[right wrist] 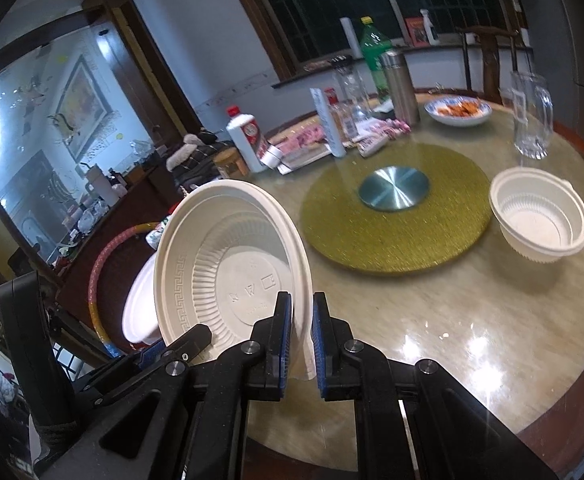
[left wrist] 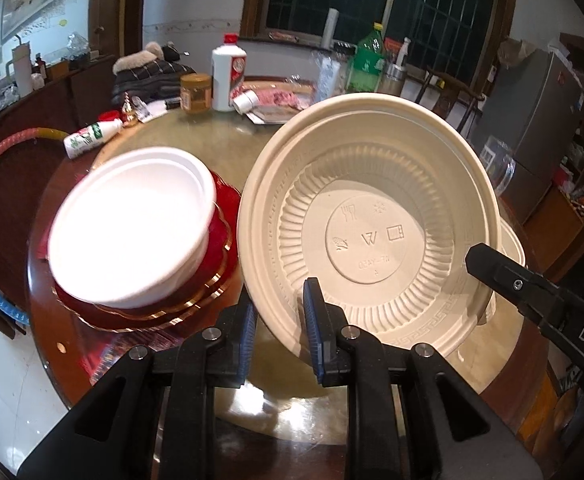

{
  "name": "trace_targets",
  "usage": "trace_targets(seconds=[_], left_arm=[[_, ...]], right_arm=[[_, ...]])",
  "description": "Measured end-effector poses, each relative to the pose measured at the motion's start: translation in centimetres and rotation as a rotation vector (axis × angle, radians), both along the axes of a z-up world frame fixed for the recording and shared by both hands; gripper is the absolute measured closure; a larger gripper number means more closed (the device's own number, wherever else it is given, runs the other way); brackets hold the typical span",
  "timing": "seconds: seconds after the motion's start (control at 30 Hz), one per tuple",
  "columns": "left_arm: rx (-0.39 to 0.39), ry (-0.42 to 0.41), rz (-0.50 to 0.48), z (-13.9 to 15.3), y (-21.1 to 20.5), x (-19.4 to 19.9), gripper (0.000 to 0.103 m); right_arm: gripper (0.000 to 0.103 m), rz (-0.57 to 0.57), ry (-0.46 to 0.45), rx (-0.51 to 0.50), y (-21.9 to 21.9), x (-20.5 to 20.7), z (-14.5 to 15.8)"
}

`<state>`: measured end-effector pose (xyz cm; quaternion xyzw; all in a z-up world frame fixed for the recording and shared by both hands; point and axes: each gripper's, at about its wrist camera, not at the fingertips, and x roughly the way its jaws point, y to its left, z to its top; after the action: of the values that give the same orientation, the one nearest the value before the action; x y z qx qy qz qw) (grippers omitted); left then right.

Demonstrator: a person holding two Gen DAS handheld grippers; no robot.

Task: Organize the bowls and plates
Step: 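Bring the cream bowl over the red stack and tilt it level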

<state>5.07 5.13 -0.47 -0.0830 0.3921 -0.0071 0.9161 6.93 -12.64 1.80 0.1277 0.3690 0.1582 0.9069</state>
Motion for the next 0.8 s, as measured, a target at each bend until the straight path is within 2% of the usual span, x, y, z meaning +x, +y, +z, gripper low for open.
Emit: trace_targets(seconds=[0.2, 0.53, 0.8], left_arm=[[0.010, -0.032, 0.036, 1.4, 1.8, 0.1, 0.082], [-0.006, -0.048, 0.132, 2.1, 6.9, 0.1, 0.081], [-0.006, 0.011, 0.198, 0.5, 10.5, 1.1, 0.081]], right_arm=[[0.093, 0.039, -0.043, -0.005, 2.4, 0.2, 1.7], [0.093, 0.143, -0.048, -0.002, 7.5, 2.4, 2.7], [0.093, 0.213, -0.001, -0.027, 11.9, 4.4, 1.3]])
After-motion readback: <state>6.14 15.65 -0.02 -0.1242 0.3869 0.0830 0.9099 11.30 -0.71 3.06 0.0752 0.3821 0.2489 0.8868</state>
